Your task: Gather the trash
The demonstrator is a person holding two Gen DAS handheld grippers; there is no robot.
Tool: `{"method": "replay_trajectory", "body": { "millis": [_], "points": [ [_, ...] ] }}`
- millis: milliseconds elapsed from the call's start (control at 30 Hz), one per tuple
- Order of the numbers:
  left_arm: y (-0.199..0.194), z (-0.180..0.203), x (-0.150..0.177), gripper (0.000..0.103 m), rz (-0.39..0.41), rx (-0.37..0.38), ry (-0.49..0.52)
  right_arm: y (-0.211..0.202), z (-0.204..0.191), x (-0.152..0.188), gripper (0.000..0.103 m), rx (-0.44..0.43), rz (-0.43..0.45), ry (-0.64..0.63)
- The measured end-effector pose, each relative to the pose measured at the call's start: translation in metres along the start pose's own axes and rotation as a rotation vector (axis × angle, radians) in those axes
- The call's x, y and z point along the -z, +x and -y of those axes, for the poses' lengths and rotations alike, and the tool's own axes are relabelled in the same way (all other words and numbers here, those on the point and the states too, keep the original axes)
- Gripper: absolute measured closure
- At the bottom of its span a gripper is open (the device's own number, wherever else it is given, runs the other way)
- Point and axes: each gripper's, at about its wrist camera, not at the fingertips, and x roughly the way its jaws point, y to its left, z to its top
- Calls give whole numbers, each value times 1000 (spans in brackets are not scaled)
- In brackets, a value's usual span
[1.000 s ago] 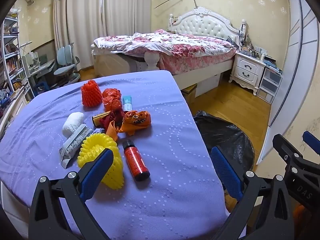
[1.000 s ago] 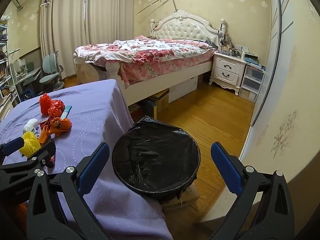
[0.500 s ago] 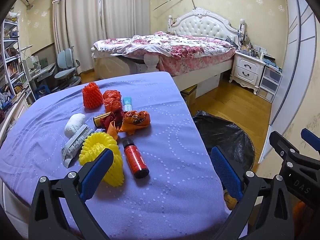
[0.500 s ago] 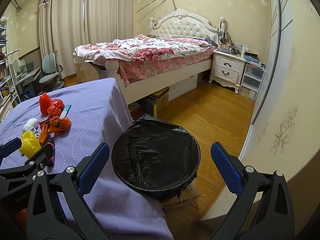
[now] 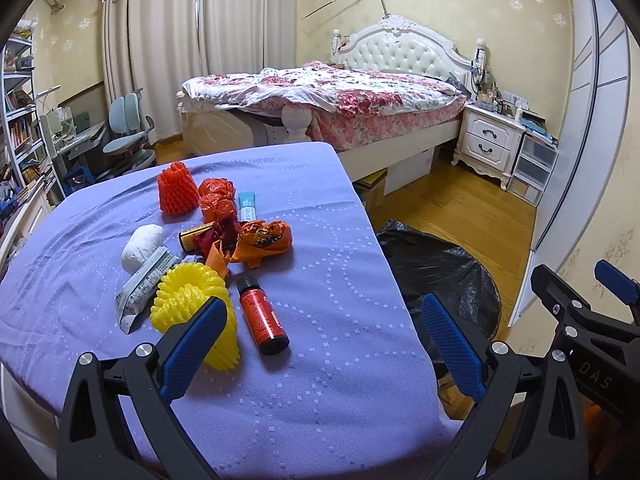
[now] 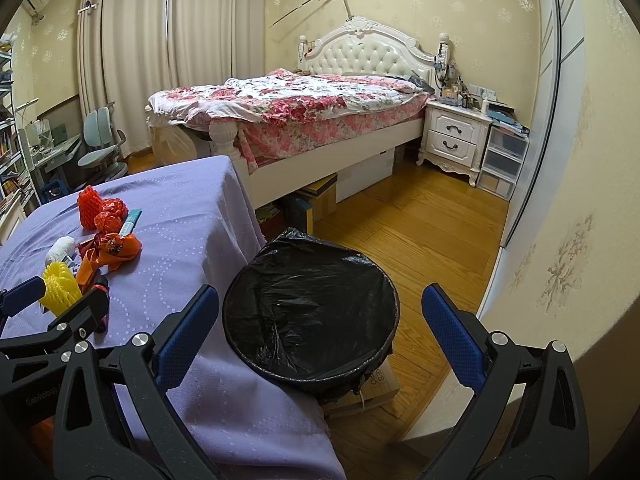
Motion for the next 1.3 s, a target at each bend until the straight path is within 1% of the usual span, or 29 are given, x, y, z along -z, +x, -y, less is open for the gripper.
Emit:
{"method": "replay_trajectory", "body": {
  "millis": [33,67,500,867,1300],
  "points": [
    [-1,0,0,6,1,0,2,0,0,0,4,0,0,1],
    [8,2,-3,6,5,-5,10,0,0,0,4,0,0,1],
    [6,7,-4,6,7,-3,12,0,0,0,4,-1,0,1],
    [9,5,-6,6,-7,3,17,0,1,0,4,0,-1,2],
    [10,3,-3,6,2,-3,29,0,1,1,4,-1,-4,5]
  ]
}}
